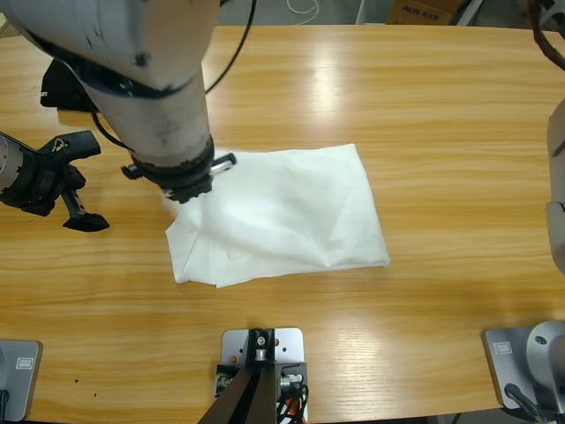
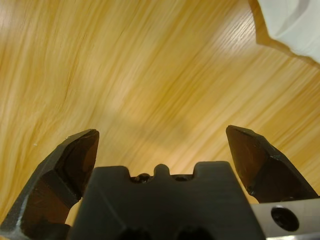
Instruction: Fold clothes
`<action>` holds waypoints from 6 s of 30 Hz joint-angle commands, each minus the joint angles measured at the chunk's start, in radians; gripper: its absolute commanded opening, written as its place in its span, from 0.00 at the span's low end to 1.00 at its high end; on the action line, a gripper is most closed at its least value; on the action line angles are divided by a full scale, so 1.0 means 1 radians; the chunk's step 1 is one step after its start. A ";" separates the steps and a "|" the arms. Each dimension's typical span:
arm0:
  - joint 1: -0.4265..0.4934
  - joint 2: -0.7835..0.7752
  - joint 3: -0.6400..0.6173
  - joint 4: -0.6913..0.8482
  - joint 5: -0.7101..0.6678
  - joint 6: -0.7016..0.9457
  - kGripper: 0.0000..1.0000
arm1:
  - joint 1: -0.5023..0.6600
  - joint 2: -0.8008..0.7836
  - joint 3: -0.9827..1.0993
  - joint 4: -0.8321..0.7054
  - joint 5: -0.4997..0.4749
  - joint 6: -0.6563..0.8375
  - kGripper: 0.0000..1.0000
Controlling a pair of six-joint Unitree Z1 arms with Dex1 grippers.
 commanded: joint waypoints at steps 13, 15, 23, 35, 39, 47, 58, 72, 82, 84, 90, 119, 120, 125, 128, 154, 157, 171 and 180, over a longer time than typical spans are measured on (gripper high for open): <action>-0.398 -0.147 -0.054 -0.037 -0.049 -0.756 0.56 | -0.201 -0.584 0.722 -0.195 -0.118 -0.141 0.00; -0.424 -0.129 -0.034 -0.062 -0.066 -0.800 0.07 | -0.243 -0.653 0.900 -0.314 -0.067 -0.158 0.00; -0.446 -0.016 0.089 -0.285 -0.093 -0.905 0.00 | -0.478 -0.822 1.493 -0.851 0.181 -0.230 0.00; -0.476 0.187 0.050 -0.439 -0.083 -1.062 0.00 | -0.543 -0.663 1.691 -1.249 0.318 -0.229 0.00; -0.503 0.187 0.068 -0.439 -0.083 -1.079 0.00 | -0.580 -0.584 1.652 -1.266 0.319 -0.247 0.00; -0.513 0.198 0.087 -0.439 -0.090 -1.102 0.00 | -0.596 -0.450 1.649 -1.327 0.307 -0.265 0.00; -0.543 0.138 0.229 -0.440 -0.097 -1.157 0.00 | -0.670 -0.398 1.639 -1.338 0.285 -0.288 0.00; -0.435 0.084 -0.138 -0.359 0.012 -1.162 0.00 | -0.644 -0.459 1.655 -1.303 0.283 -0.288 0.00; -0.325 0.312 -0.189 -0.379 0.025 -1.173 0.00 | -0.619 -0.509 1.671 -1.263 0.274 -0.282 0.00; -0.287 0.312 -0.159 -0.379 0.034 -1.173 0.00 | -0.619 -0.511 1.671 -1.258 0.274 -0.282 0.00; -0.191 0.301 -0.110 -0.383 0.050 -1.164 0.00 | -0.619 -0.511 1.674 -1.249 0.274 -0.288 0.00; -0.406 0.142 -0.128 -0.413 0.000 -0.957 0.00 | -0.599 -0.656 1.677 -1.157 0.231 -0.300 0.00; -0.408 0.164 -0.134 -0.420 -0.011 -0.946 0.00 | -0.584 -0.678 1.678 -1.148 0.223 -0.297 0.00; -0.407 0.303 -0.213 -0.437 -0.025 -0.941 0.00 | -0.522 -0.830 1.689 -1.063 0.183 -0.243 0.00; -0.403 0.376 -0.274 -0.432 -0.022 -0.961 0.00 | -0.489 -0.912 1.758 -1.047 0.182 -0.190 0.00; -0.318 0.426 -0.270 -0.356 -0.017 -1.091 0.00 | -0.342 -0.713 2.024 -1.292 0.199 0.072 0.00; -0.286 0.409 -0.263 -0.357 -0.016 -1.095 0.00 | -0.340 -0.697 2.022 -1.292 0.199 0.072 0.00; -0.227 0.352 -0.070 -0.371 0.005 -1.122 0.00 | -0.340 -0.692 2.019 -1.292 0.199 0.075 0.00; -0.074 0.281 -0.073 -0.365 0.008 -1.032 0.00 | -0.340 -0.676 2.019 -1.287 0.204 0.085 0.00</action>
